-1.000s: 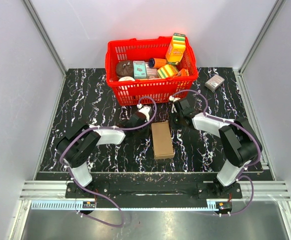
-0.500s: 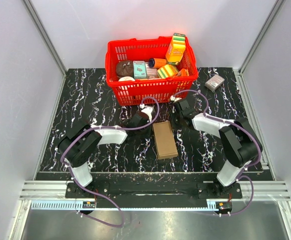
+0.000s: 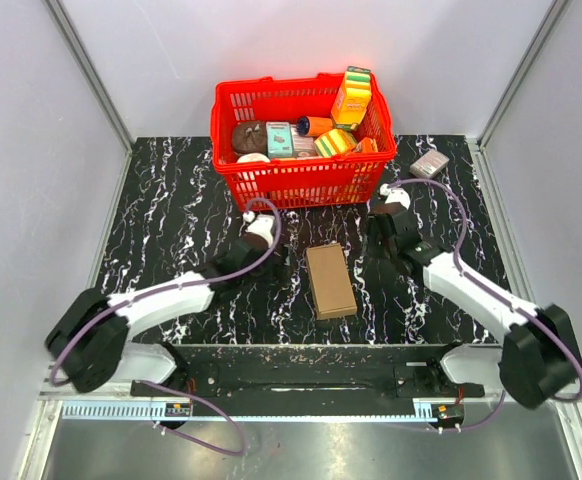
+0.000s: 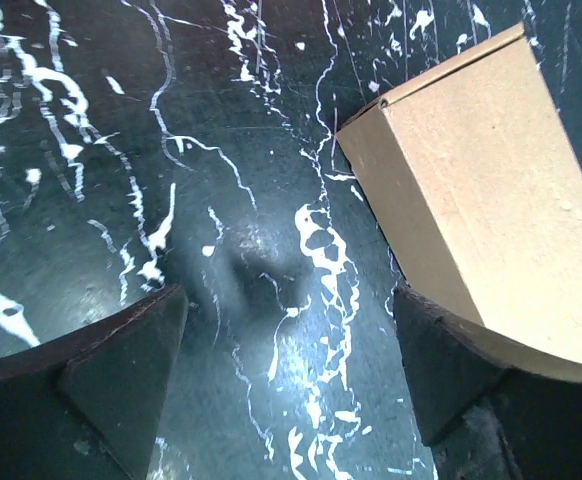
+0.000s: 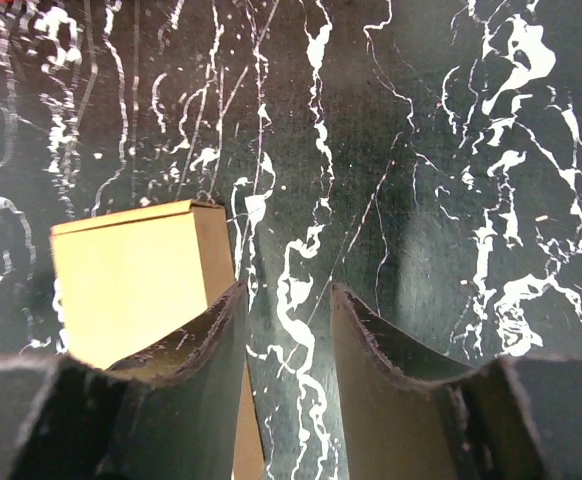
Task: Fold the paper box
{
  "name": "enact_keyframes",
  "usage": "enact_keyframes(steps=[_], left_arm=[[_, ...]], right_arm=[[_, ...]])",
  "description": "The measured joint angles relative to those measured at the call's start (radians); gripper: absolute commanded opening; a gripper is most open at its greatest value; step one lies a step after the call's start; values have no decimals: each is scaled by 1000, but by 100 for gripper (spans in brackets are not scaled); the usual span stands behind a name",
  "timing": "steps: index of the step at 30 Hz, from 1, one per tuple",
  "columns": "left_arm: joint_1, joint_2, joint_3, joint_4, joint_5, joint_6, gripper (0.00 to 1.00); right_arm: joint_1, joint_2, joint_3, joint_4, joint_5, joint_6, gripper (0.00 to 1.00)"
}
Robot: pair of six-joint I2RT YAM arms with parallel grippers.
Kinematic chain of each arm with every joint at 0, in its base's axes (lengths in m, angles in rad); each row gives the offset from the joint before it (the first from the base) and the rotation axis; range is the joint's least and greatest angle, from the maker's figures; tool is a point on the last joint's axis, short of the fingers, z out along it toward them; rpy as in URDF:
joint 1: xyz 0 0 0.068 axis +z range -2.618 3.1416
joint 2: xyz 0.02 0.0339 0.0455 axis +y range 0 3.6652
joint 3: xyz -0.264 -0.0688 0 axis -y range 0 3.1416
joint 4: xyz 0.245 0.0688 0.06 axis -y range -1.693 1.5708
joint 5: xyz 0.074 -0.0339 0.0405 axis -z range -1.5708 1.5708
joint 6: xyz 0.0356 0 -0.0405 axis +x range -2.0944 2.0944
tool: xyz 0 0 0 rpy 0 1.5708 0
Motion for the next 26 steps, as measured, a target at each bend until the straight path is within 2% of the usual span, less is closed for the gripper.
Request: enact_keyframes(steps=[2,3,6,10,16,26], left_arm=[[0,-72,-13,-40,-20,-2,94],[0,-114,-20,-62,-30,-2,95],[0,-266,-64,-111,-68,-16,98],[0,-460,-143,-162,-101,-40,99],[0,-632,-238,-242,-119,-69,99],[0,-777,-309,-298,-122,-73,99]], right_arm=[[0,-81,-28,-3,-2,5,53],[0,-128,-47,-3,-8,6,64],[0,-268,-108,2,-51,19,83],[0,-401,-183,24,-109,46,93],[0,-541,-307,37,-100,102,100],[0,-753,-503,139,32,178,100]])
